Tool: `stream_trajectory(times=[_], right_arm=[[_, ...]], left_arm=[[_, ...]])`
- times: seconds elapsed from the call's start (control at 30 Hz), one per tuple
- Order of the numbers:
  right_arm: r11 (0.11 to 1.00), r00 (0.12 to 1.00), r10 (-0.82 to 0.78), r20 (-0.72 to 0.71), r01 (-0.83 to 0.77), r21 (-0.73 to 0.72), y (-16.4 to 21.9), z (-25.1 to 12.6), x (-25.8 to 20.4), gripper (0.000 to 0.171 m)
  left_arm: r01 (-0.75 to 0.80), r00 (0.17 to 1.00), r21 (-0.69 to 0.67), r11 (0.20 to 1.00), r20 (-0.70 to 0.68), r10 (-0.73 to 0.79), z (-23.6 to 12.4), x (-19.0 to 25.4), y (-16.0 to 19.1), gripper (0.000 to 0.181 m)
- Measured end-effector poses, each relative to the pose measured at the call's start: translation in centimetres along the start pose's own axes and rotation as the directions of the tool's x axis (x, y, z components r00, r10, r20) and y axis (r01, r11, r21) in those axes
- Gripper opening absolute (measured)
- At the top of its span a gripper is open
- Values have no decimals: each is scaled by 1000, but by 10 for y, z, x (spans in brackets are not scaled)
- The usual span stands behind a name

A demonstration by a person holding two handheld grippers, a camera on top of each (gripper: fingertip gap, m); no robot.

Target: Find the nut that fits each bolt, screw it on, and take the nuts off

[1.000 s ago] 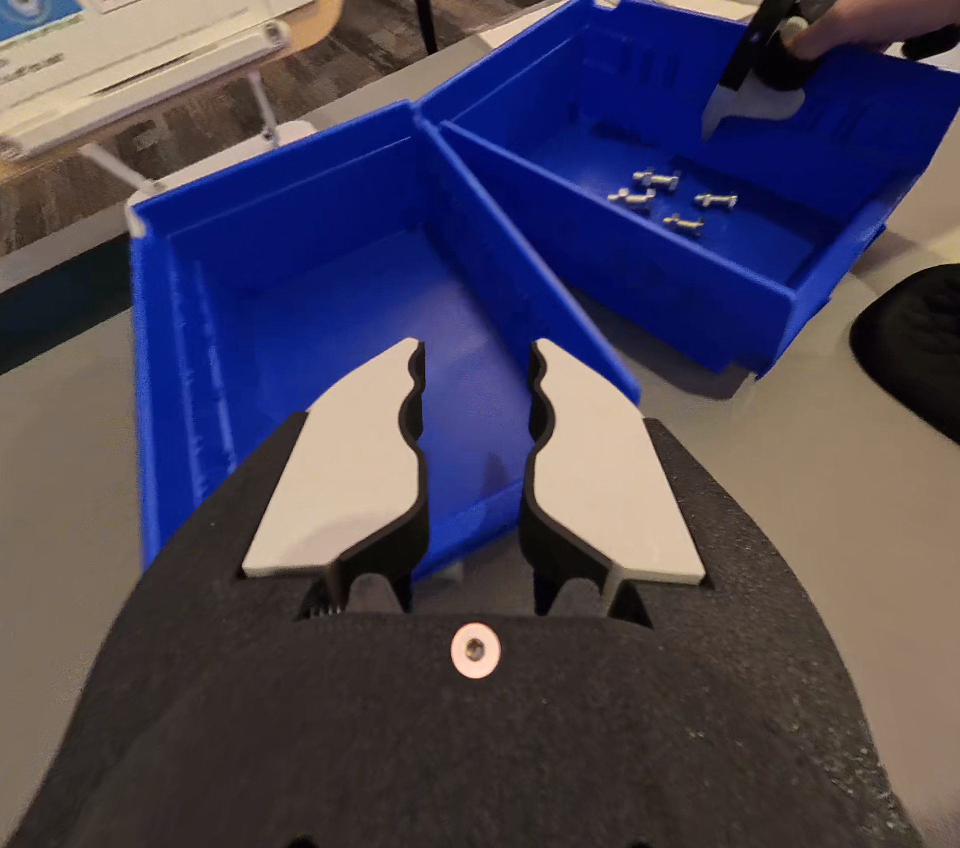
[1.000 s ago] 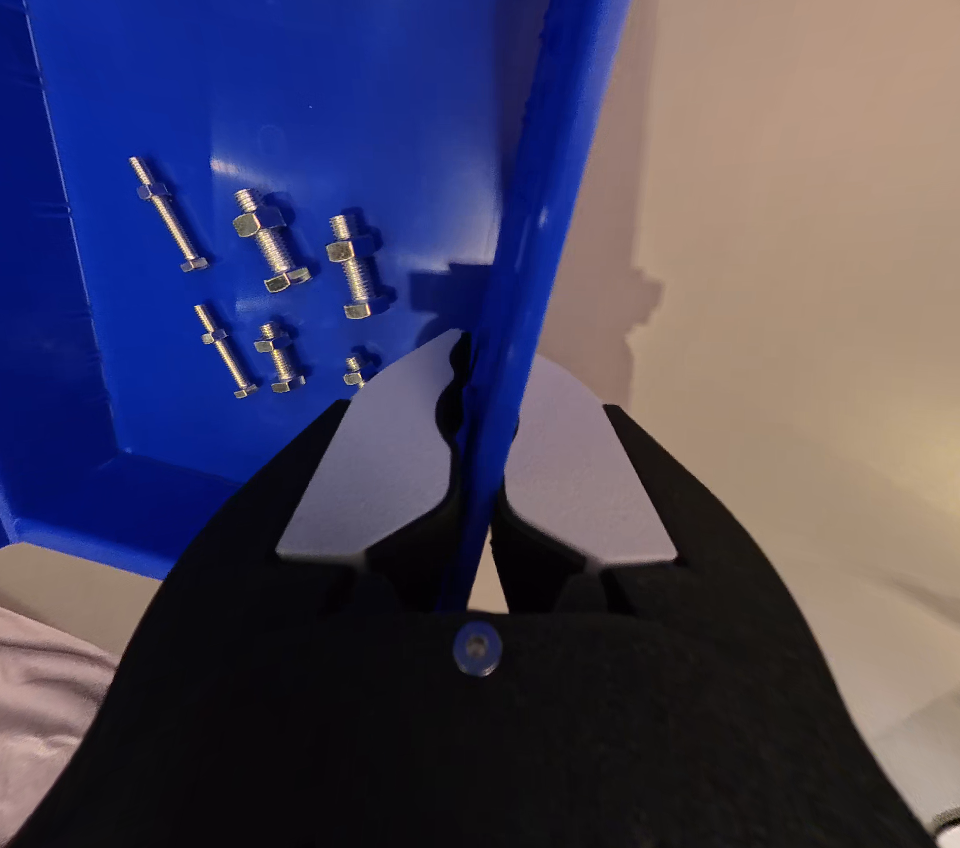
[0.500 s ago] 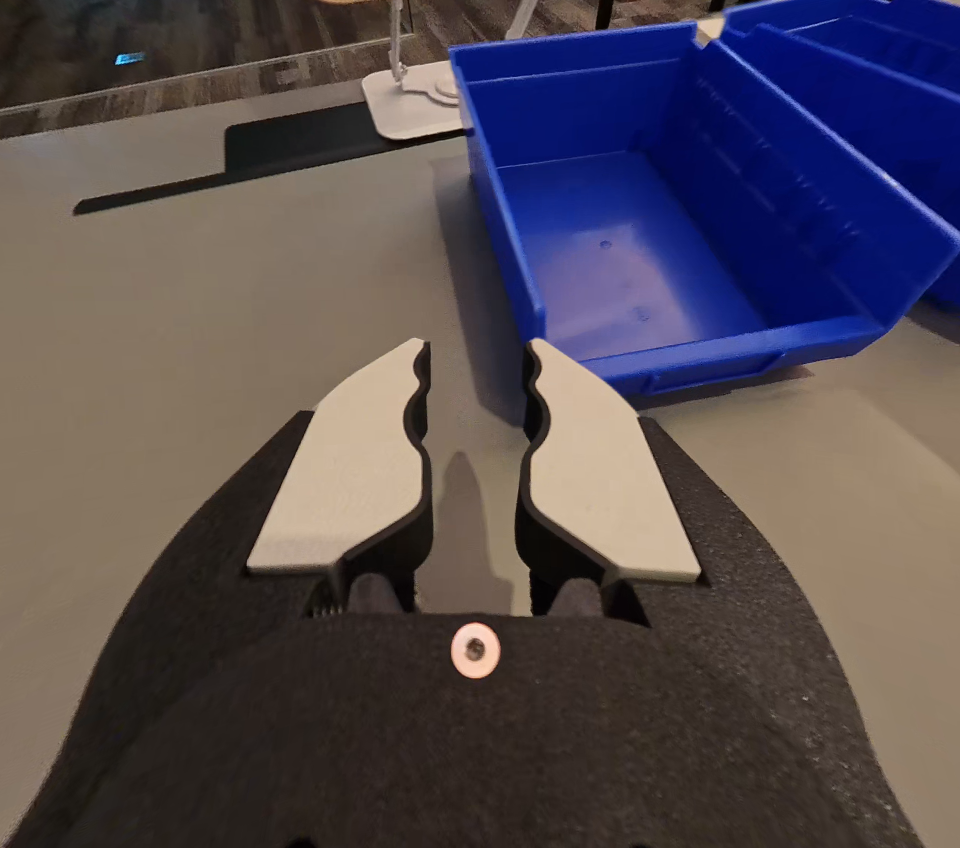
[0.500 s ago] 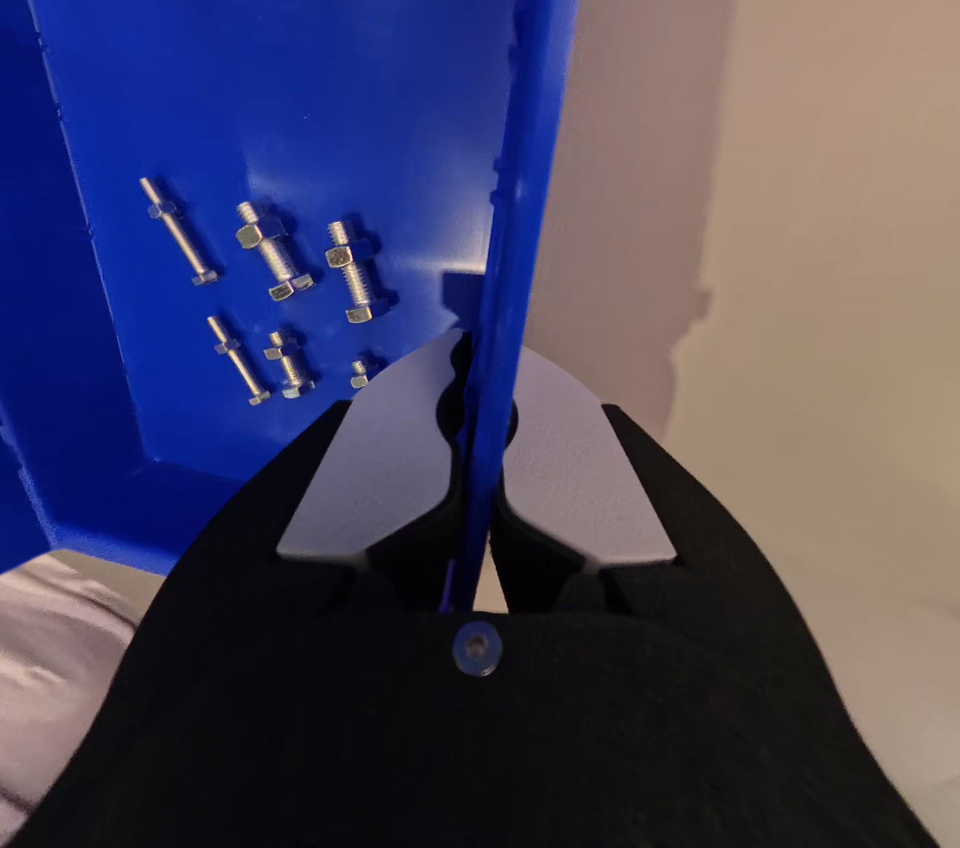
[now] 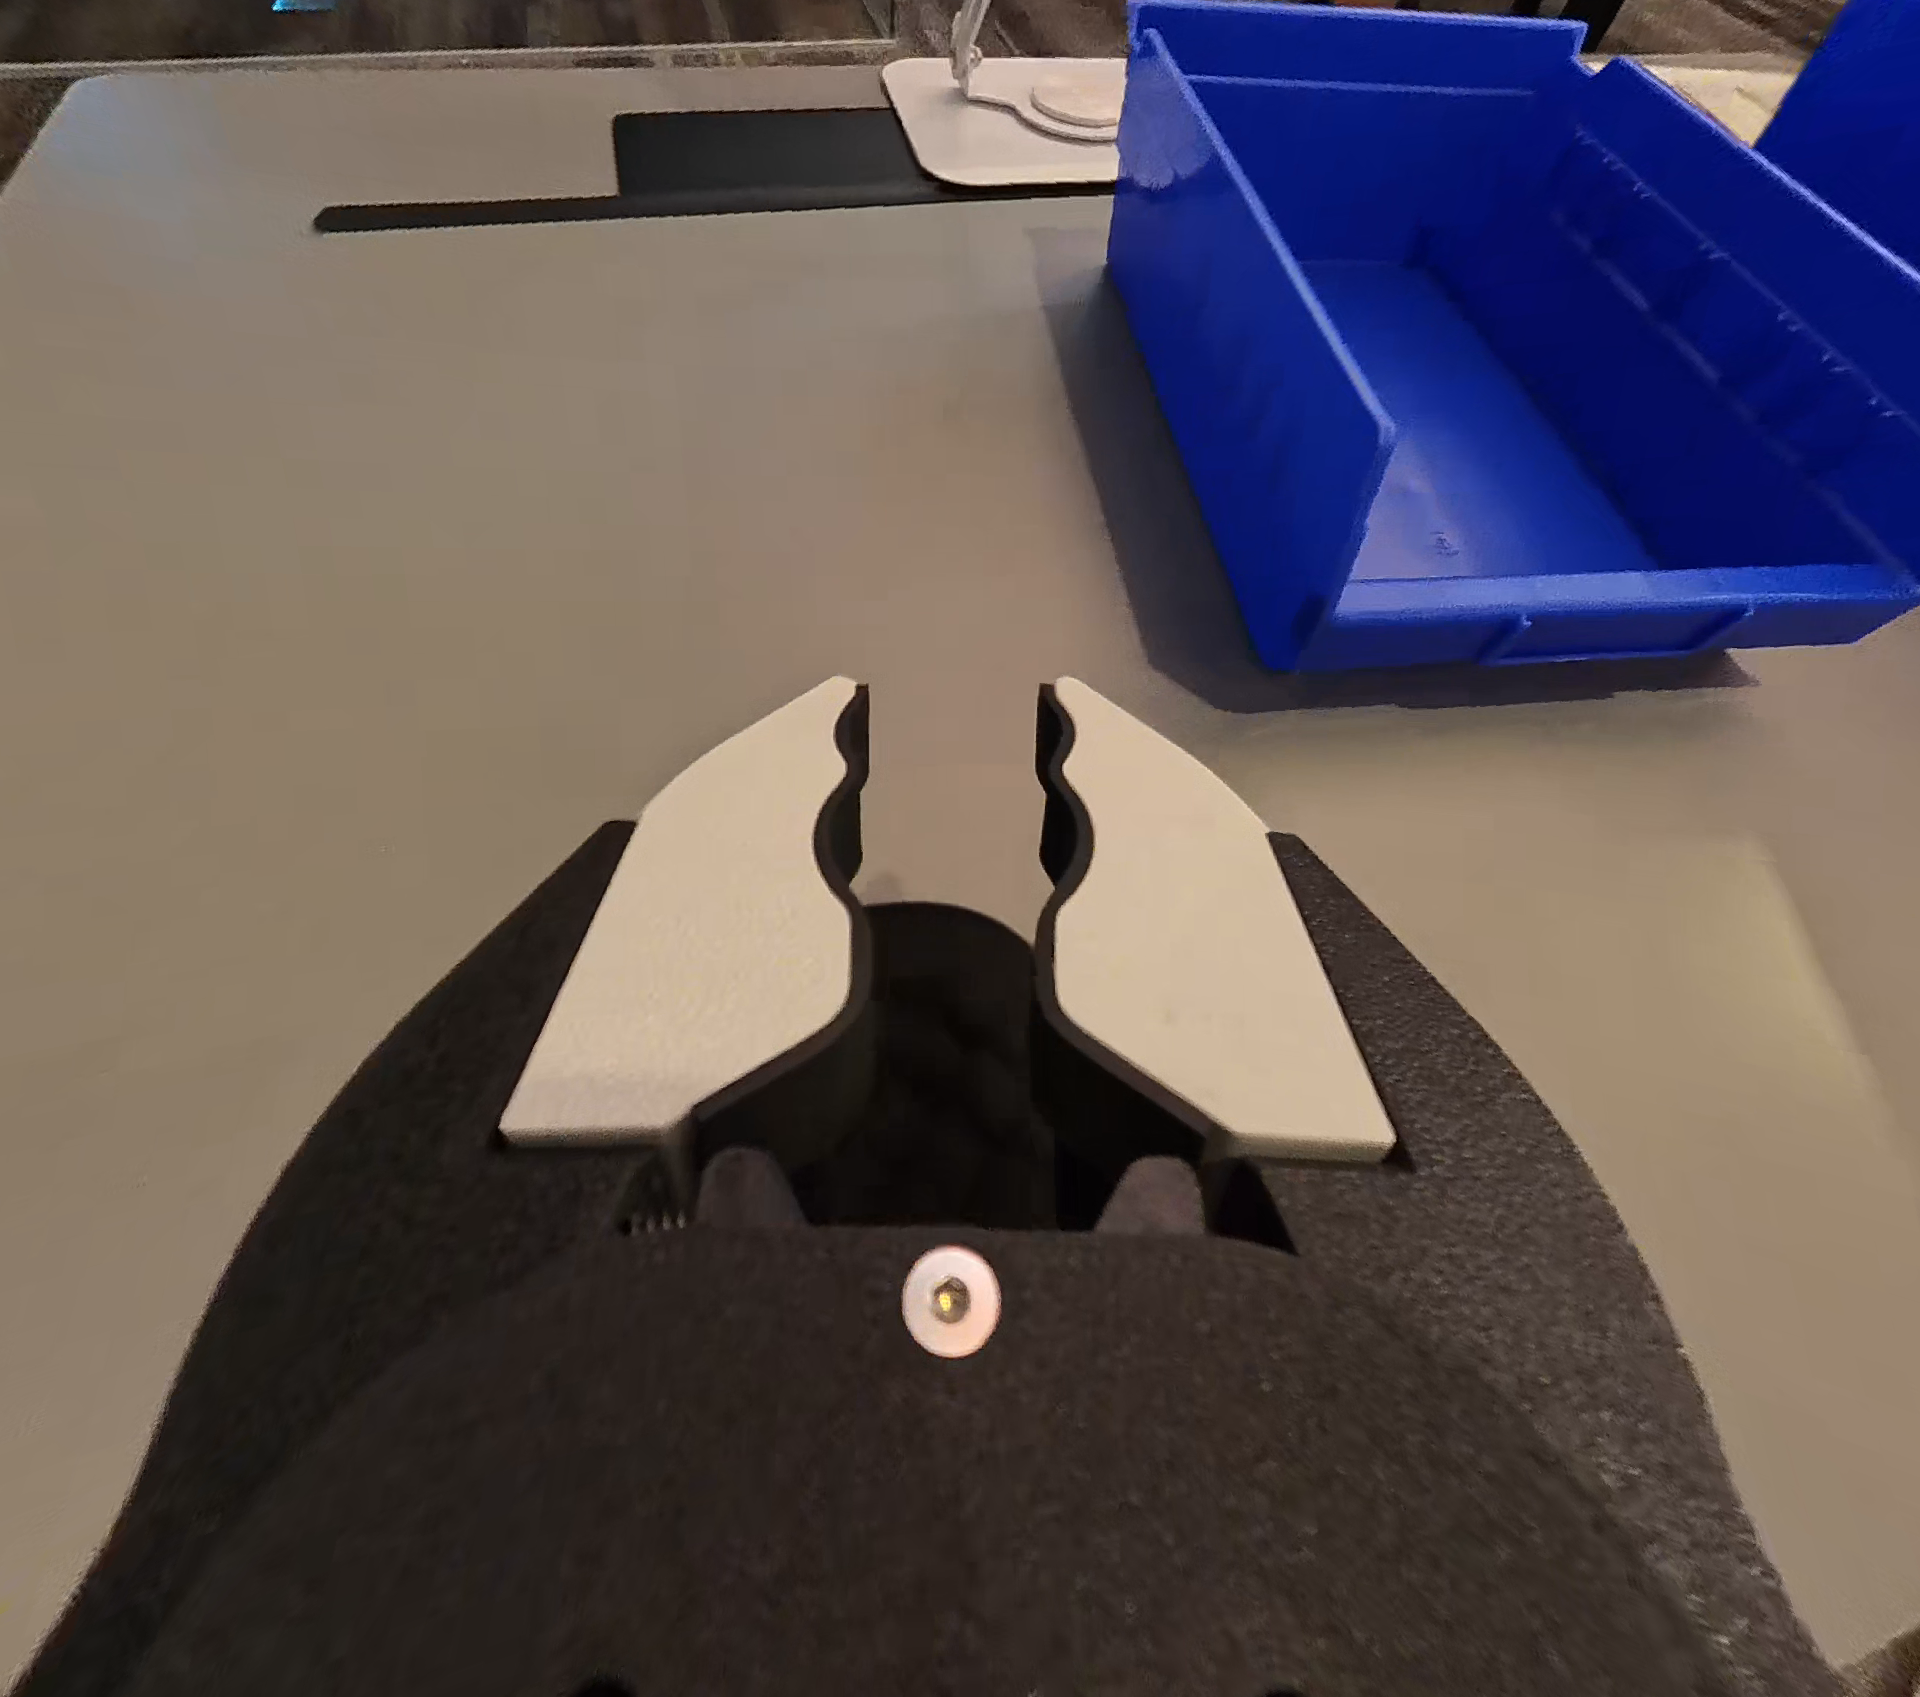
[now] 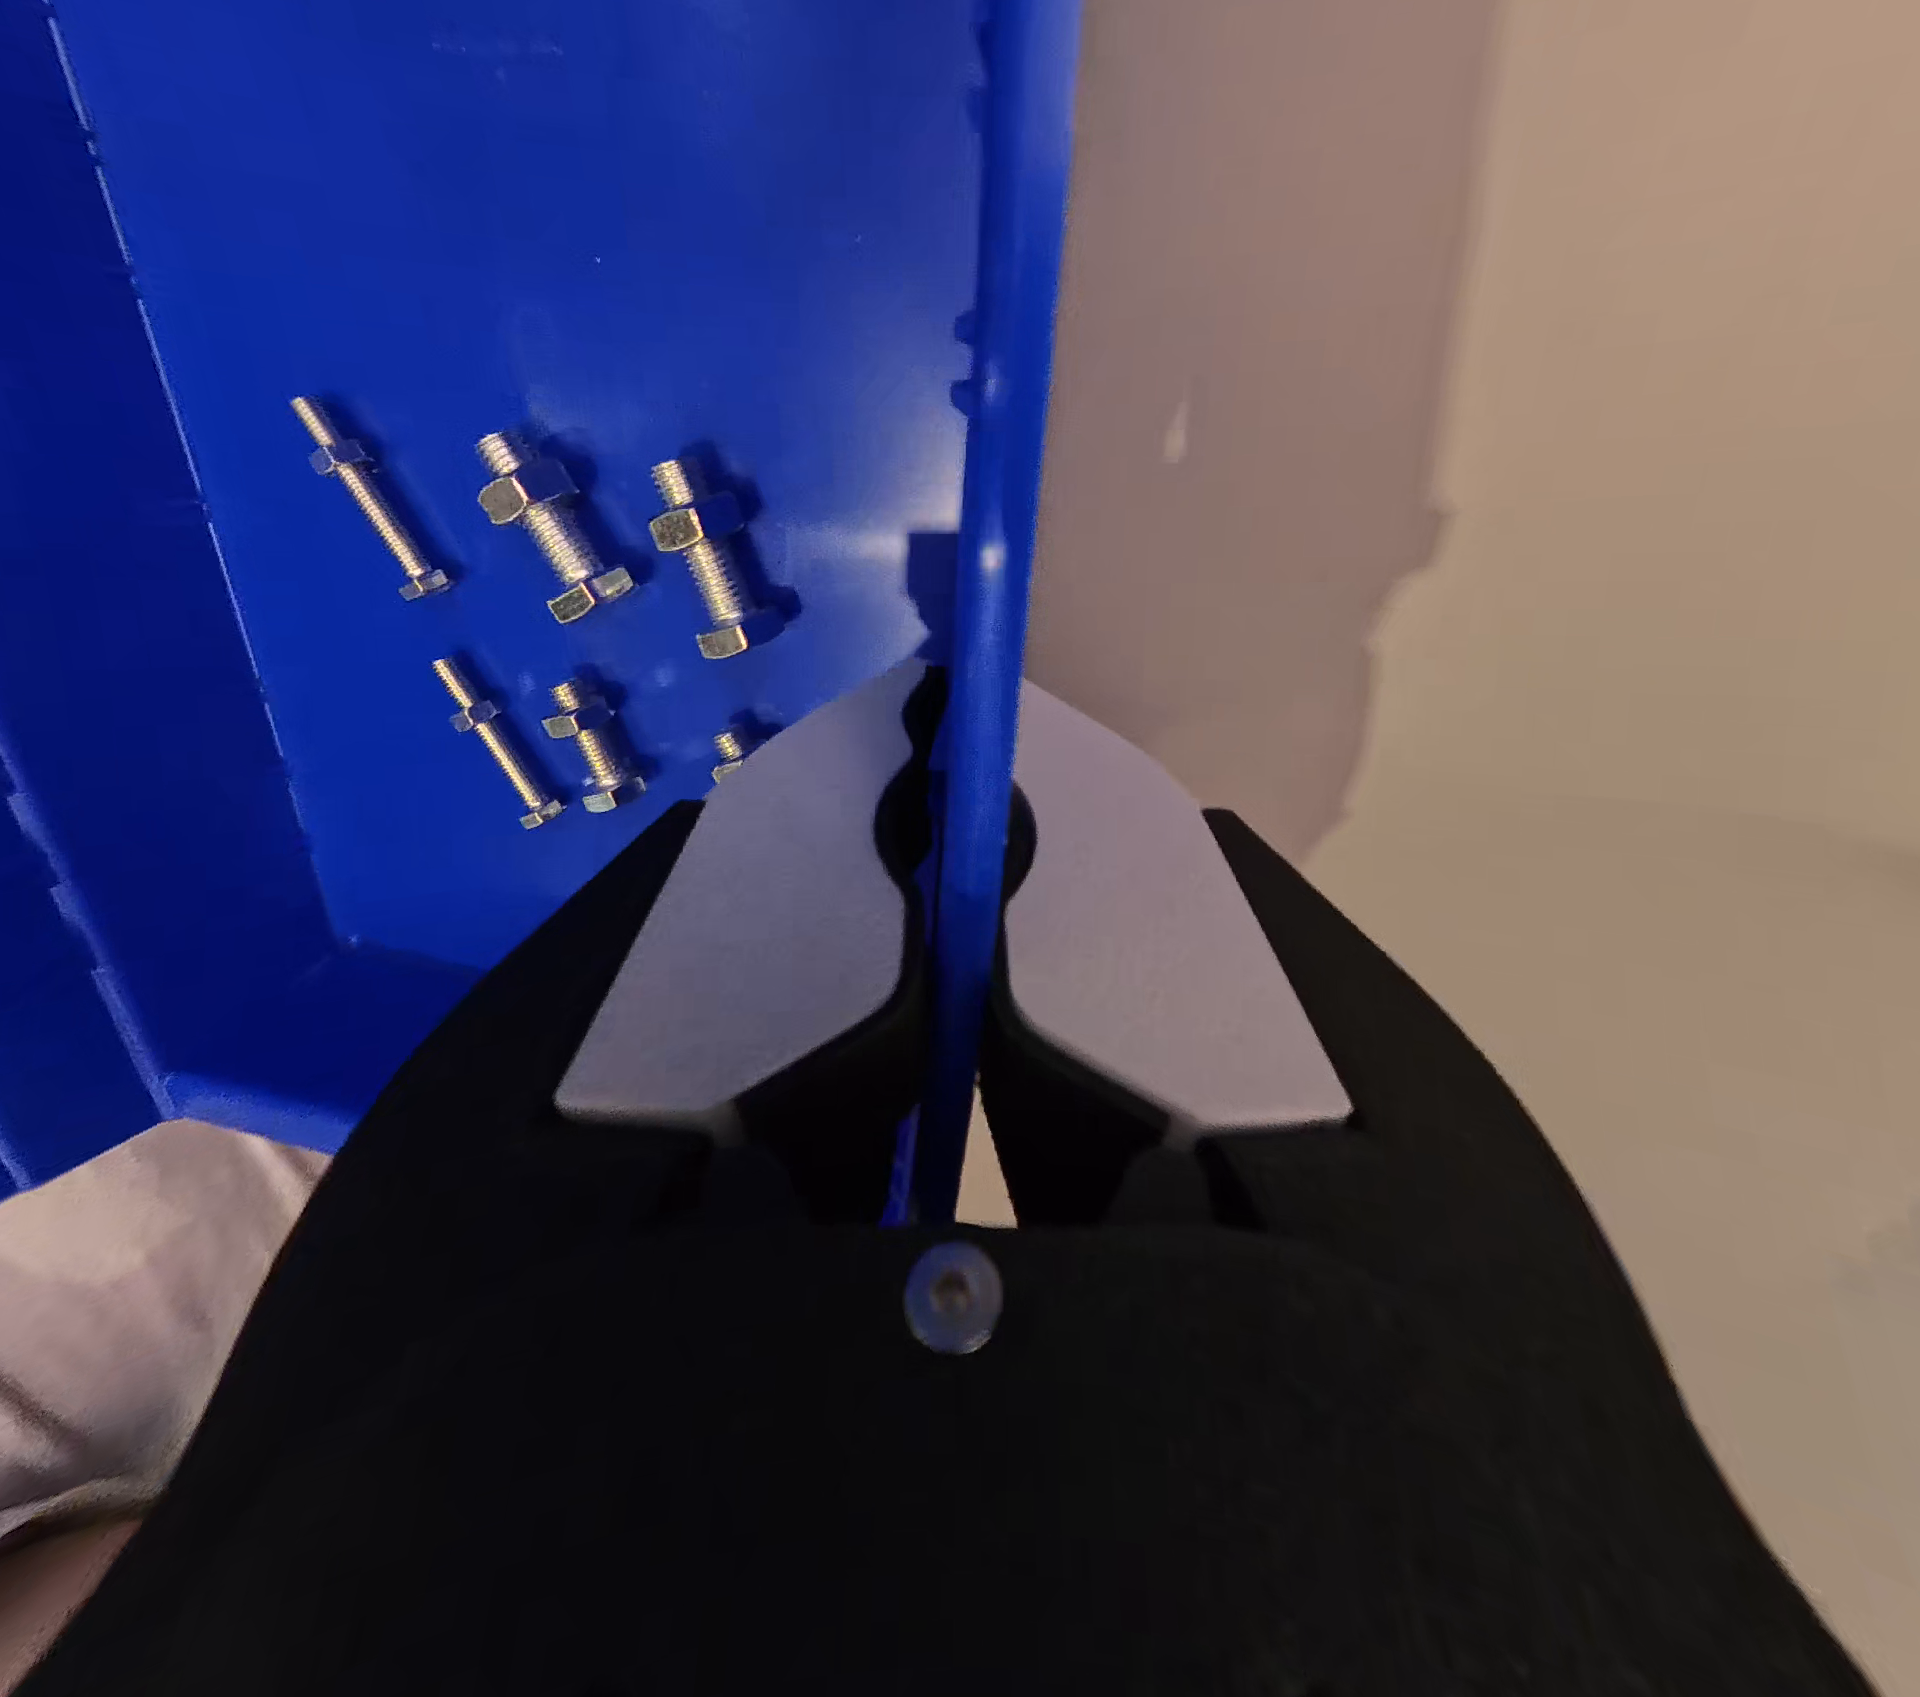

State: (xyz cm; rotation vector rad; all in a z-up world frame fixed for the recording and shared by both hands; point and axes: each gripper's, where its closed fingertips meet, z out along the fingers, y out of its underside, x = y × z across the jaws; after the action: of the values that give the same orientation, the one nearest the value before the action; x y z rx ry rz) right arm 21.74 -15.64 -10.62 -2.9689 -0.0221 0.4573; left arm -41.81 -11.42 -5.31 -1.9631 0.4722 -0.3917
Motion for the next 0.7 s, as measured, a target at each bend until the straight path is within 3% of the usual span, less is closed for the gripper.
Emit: stream_trajectory(times=[0.2,0.4,0.53,0.7], right_arm=[[999,994,-30,-101,32,22,-25,-61,-34,5],[974,957,-221,-186,226,5,-96,-108,-138,4],[927,925,-369,-95,374,41,-150,-93,-253,4],[867,866,-498,50,496,47,-202,-27,-403,5]], left_arm=[[26,998,6,1000,61,-26,-21,-25,8,30],[62,990,65,996,124,-69,-50,-46,3,30],[71,982,116,991,164,-90,-70,-57,-3,30],[63,974,122,990,210,-88,-88,-70,-5,29]])
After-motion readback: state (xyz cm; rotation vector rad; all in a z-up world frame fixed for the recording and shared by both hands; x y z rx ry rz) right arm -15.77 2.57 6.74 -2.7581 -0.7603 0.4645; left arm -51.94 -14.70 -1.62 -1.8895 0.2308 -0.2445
